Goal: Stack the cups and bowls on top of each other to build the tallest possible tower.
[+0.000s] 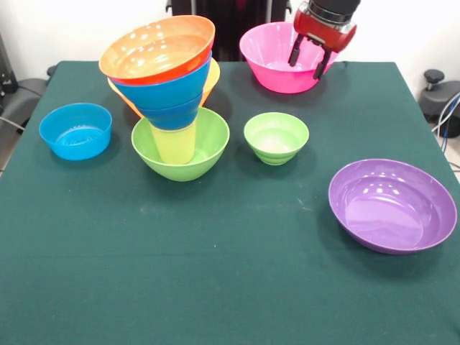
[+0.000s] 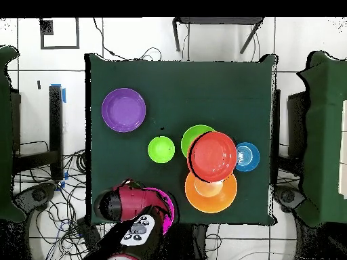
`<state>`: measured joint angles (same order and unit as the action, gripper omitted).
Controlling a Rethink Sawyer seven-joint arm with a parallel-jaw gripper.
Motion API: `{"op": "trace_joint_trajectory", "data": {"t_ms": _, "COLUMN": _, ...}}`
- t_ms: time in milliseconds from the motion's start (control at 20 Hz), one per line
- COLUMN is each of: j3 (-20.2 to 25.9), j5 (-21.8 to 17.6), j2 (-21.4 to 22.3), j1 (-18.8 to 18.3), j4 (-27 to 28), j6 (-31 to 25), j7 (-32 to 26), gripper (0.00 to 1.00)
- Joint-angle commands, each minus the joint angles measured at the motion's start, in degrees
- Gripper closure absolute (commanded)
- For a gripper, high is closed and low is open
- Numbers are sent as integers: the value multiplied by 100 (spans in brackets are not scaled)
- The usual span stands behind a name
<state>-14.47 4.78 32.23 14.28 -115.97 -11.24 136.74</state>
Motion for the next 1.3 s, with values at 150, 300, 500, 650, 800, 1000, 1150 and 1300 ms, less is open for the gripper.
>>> {"op": "trace_joint_trajectory", "data": {"t_ms": 150, "j3": 515, "j5": 491, "j2": -309, "j1": 68, "j4": -177, "j6": 395, "j7": 1217, "gripper": 0}}
{"op": "trace_joint_trajectory", "data": {"t_ms": 300, "j3": 646, "j5": 594, "j2": -537, "j1": 55, "j4": -180, "j6": 687, "j7": 1275, "gripper": 0}}
{"op": "trace_joint_trajectory", "data": {"t_ms": 500, "j3": 617, "j5": 764, "j2": -694, "j1": 187, "j4": -152, "j6": 766, "j7": 1331, "gripper": 0}}
{"op": "trace_joint_trajectory", "data": {"t_ms": 650, "j3": 574, "j5": 872, "j2": -691, "j1": 253, "j4": -179, "j6": 707, "j7": 1303, "gripper": 0}}
{"op": "trace_joint_trajectory", "data": {"t_ms": 800, "j3": 664, "j5": 927, "j2": -780, "j1": 181, "j4": -207, "j6": 819, "j7": 1250, "gripper": 0}}
{"op": "trace_joint_trajectory", "data": {"t_ms": 1000, "j3": 673, "j5": 1030, "j2": -892, "j1": 247, "j4": -182, "j6": 882, "j7": 1241, "gripper": 0}}
{"op": "trace_joint_trajectory", "data": {"t_ms": 1150, "j3": 641, "j5": 1104, "j2": -880, "j1": 336, "j4": -203, "j6": 852, "j7": 1257, "gripper": 0}}
{"op": "trace_joint_trajectory", "data": {"t_ms": 1300, "j3": 614, "j5": 1187, "j2": -862, "j1": 401, "j4": -225, "j6": 818, "j7": 1275, "gripper": 0}}
